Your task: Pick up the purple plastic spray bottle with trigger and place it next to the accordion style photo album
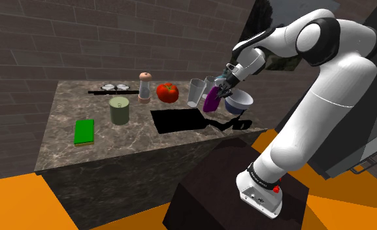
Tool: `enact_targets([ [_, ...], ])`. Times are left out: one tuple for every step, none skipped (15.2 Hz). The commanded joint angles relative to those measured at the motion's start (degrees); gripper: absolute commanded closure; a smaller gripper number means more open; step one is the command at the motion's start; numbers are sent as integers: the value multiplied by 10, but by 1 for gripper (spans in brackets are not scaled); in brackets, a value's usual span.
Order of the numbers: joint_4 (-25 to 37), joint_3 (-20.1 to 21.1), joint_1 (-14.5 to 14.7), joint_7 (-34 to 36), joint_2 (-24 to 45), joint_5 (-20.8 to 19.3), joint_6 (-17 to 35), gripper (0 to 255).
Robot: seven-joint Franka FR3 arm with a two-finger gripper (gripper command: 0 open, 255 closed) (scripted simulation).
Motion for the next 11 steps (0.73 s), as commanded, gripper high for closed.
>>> enact_targets([
  [0, 0, 0, -4, 3, 4, 2, 255],
  [0, 0, 0, -4, 3, 4, 2, 255],
  [0, 0, 0, -4, 3, 4, 2, 255],
  [0, 0, 0, -4, 3, 4, 2, 255],
  [0, 0, 0, -4, 3, 4, 2, 255],
  [0, 0, 0, -4, 3, 4, 2, 255],
  [0, 0, 0, -4, 3, 4, 2, 0],
  [0, 0, 0, -4, 3, 4, 2, 0],
  [0, 0, 0, -4, 3, 4, 2, 0],
  [0, 0, 0, -4, 3, 4, 2, 0],
  [0, 0, 0, -4, 3, 4, 2, 0],
])
